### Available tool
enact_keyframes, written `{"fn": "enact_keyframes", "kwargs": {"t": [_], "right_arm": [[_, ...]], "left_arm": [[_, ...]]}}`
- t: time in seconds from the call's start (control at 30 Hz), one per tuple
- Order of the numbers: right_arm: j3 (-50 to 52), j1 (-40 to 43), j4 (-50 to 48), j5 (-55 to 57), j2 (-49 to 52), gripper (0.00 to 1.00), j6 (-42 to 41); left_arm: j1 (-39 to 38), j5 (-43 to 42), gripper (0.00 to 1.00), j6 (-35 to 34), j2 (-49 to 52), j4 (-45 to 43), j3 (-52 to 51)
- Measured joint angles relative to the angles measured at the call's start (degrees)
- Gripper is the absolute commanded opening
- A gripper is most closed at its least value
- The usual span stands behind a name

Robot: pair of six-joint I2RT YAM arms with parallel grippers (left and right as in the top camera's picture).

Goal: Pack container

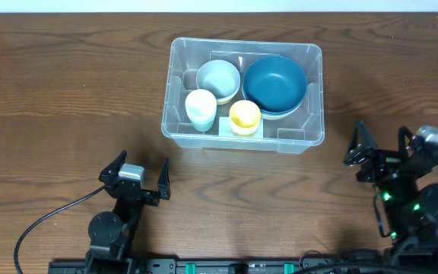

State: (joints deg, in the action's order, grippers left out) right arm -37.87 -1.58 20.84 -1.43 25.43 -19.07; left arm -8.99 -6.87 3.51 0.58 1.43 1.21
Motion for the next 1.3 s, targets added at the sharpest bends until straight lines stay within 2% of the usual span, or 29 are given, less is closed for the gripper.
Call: {"fn": "enact_keyframes", "kwargs": {"t": [0.23, 0.63, 1.3], "right_arm": [[15.1, 0.0, -13.0, -1.2, -9.4, 0.99, 4.0], [31.1, 0.0, -15.7, -3.2, -24.3, 0.99, 14.0], [37.3, 0.0, -17.1, -3.6, -24.6, 0.99, 21.9]], "left_arm": [[0.0, 0.0, 0.98, 0.0, 0.0, 0.0, 0.0], [0.0, 0.0, 0.98, 0.0, 0.0, 0.0, 0.0], [0.0, 0.0, 0.98, 0.0, 0.0, 0.0, 0.0]]}}
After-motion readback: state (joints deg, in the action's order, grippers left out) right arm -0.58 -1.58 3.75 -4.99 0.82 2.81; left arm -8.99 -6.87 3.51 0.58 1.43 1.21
